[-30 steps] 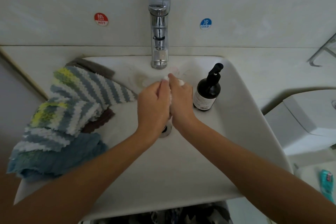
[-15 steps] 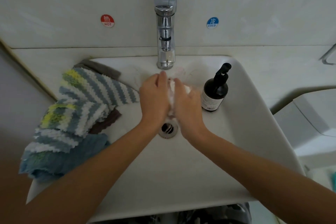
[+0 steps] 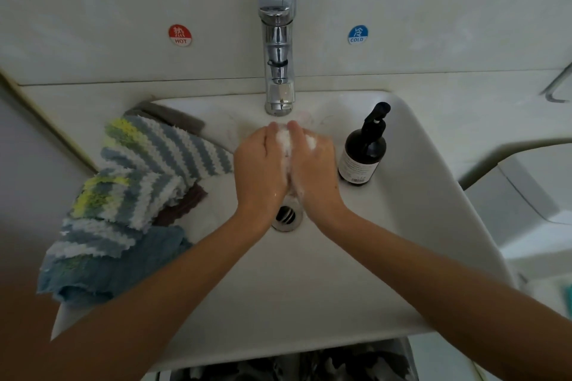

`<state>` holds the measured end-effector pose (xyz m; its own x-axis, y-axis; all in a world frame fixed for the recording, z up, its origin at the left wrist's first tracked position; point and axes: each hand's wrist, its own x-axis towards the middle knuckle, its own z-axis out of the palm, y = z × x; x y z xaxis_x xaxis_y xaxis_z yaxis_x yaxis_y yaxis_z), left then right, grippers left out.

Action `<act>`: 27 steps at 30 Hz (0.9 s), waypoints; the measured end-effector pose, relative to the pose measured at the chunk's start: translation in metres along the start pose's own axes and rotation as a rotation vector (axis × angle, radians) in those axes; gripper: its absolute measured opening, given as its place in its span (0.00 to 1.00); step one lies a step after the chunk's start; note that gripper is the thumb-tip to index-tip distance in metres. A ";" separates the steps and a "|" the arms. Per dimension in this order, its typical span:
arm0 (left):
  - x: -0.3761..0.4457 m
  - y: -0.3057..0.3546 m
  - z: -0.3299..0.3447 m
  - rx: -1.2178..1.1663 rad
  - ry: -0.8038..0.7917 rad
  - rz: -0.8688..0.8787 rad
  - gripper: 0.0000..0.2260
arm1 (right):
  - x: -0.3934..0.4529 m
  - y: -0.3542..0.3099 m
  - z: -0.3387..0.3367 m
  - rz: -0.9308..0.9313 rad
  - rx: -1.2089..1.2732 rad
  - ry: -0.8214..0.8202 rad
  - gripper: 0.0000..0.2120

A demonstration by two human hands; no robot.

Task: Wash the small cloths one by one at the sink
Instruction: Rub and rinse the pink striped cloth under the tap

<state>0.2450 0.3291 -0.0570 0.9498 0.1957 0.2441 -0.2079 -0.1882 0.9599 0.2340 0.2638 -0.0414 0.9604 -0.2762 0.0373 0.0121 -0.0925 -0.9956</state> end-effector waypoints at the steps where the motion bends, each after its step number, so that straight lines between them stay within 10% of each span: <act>1: -0.009 0.004 0.003 -0.001 -0.019 0.015 0.21 | 0.007 -0.001 -0.001 -0.008 -0.002 0.024 0.18; 19: 0.011 -0.005 -0.003 0.126 -0.049 0.031 0.19 | -0.005 -0.002 -0.012 0.220 0.013 -0.157 0.17; 27: 0.034 0.017 -0.039 0.126 -0.349 0.130 0.16 | 0.021 -0.017 -0.040 0.121 -0.045 -0.255 0.15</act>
<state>0.2644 0.3702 -0.0269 0.9445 -0.1723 0.2798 -0.3217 -0.3105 0.8945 0.2427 0.2215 -0.0207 0.9933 -0.0384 -0.1095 -0.1132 -0.1171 -0.9866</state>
